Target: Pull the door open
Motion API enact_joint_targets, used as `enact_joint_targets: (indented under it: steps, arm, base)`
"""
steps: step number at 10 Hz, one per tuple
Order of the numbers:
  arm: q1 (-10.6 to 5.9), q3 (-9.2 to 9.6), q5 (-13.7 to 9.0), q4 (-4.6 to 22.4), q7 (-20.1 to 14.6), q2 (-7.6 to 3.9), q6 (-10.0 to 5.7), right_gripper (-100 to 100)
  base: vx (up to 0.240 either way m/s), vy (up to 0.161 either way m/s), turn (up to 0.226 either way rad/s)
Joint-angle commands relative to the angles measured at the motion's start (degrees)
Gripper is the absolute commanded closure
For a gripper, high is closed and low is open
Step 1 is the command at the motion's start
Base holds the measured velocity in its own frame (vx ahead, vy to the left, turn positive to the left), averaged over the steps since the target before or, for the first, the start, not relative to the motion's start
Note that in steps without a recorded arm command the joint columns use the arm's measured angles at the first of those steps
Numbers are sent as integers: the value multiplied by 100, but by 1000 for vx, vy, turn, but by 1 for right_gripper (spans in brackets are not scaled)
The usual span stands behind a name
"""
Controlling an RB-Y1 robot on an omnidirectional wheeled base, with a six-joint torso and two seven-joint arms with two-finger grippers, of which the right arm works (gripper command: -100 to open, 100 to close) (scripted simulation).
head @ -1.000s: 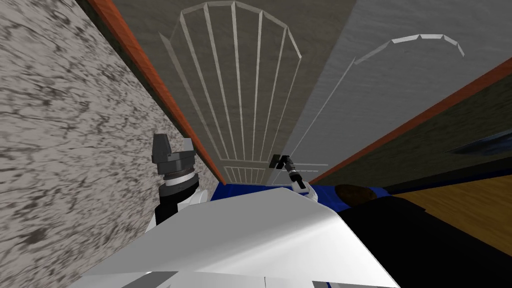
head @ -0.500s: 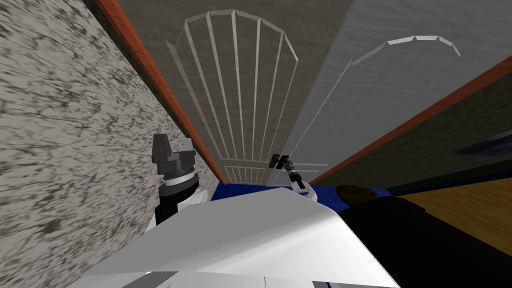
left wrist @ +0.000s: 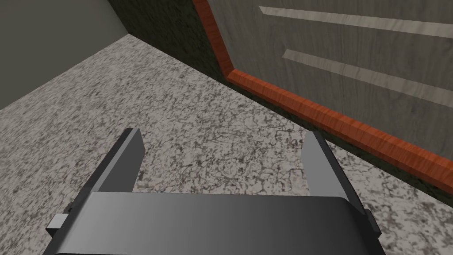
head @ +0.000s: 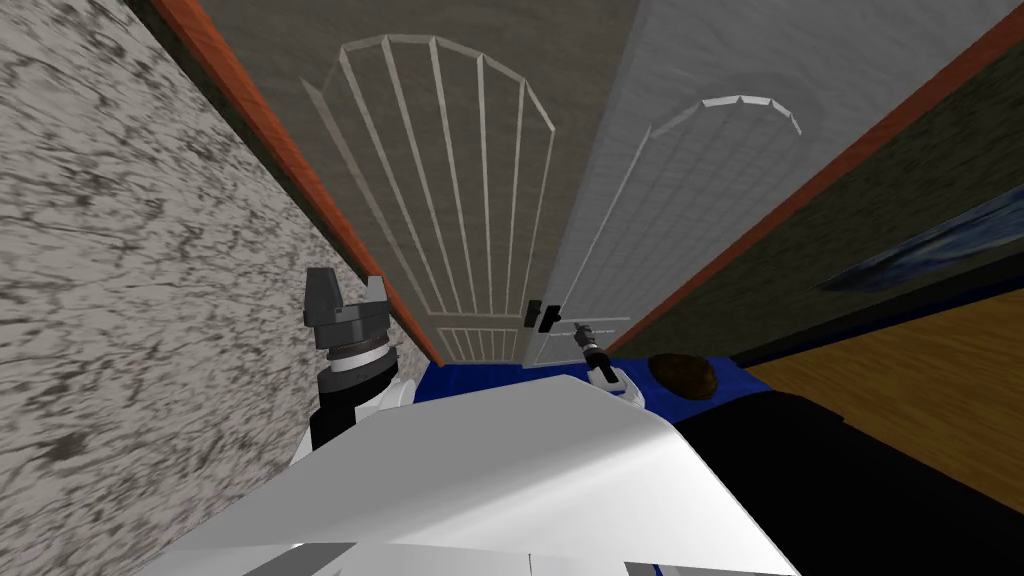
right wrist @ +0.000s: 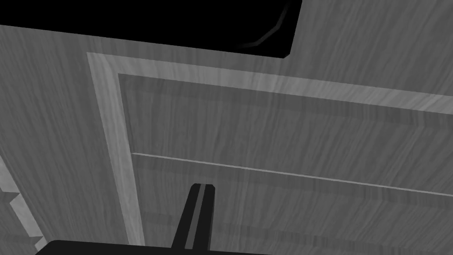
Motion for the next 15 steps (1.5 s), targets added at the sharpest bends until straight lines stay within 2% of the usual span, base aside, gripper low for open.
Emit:
enact_joint_targets:
  steps: [1, 5, 6, 7, 9, 12, 15]
  arm:
    - [73, 100, 26, -128, -66, -14, -63, -100]
    - [286, 391, 100, -502, -257, -56, -247, -100]
    - [259, 342, 94, -483, -205, -22, -186, -100]
    - [293, 230, 70, -379, -175, -44, -139, -100]
    - [299, 122, 47, -265, -138, -63, -93, -100]
    - [183, 29, 26, -112, -60, -41, -32, -100]
    - [16, 130, 48, -149, -35, 28, -45, -100]
  base:
    - [-177, -41, 56]
    - [-189, 133, 60]
    - [-84, 80, -2]
    - [-39, -77, -139]
    - [-2, -159, -105]
    - [109, -134, -12]
    - [185, 62, 112]
